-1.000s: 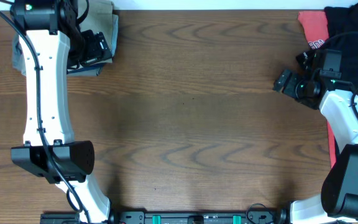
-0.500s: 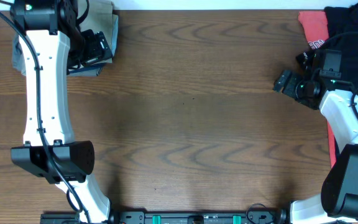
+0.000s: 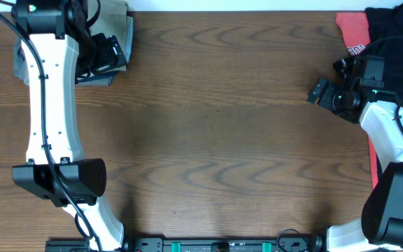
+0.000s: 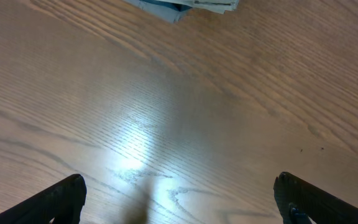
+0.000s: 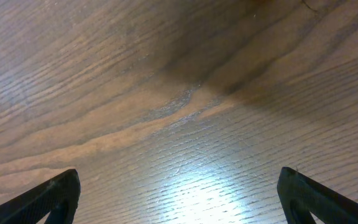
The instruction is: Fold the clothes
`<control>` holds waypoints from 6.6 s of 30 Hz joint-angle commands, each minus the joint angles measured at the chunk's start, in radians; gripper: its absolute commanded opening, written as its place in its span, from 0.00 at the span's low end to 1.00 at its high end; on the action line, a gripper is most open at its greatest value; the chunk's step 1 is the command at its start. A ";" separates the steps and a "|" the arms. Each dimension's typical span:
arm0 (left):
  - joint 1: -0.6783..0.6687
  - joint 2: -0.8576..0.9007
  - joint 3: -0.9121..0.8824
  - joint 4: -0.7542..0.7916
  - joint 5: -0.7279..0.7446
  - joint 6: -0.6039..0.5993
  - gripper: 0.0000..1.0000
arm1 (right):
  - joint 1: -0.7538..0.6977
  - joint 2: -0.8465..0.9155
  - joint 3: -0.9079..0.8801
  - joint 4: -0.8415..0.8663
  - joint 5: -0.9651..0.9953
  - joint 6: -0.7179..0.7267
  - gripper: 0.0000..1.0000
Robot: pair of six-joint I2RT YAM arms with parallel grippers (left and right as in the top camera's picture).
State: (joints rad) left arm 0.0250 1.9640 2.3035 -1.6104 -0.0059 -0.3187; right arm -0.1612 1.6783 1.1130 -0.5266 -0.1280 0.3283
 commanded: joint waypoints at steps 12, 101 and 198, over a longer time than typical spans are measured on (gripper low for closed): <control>-0.072 -0.227 0.012 -0.049 0.002 -0.016 0.98 | -0.004 0.000 0.021 0.000 -0.003 -0.011 0.99; -0.020 -1.945 -2.250 1.503 0.174 0.195 0.98 | -0.004 0.000 0.021 0.000 -0.003 -0.011 0.99; 0.070 -1.960 -2.300 1.555 0.171 0.195 0.98 | 0.244 -0.605 -0.104 -0.001 -0.004 -0.011 0.99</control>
State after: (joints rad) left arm 0.0902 0.0105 0.0135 -0.0105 0.1501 -0.1329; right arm 0.0429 1.1522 1.0500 -0.5247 -0.1322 0.3283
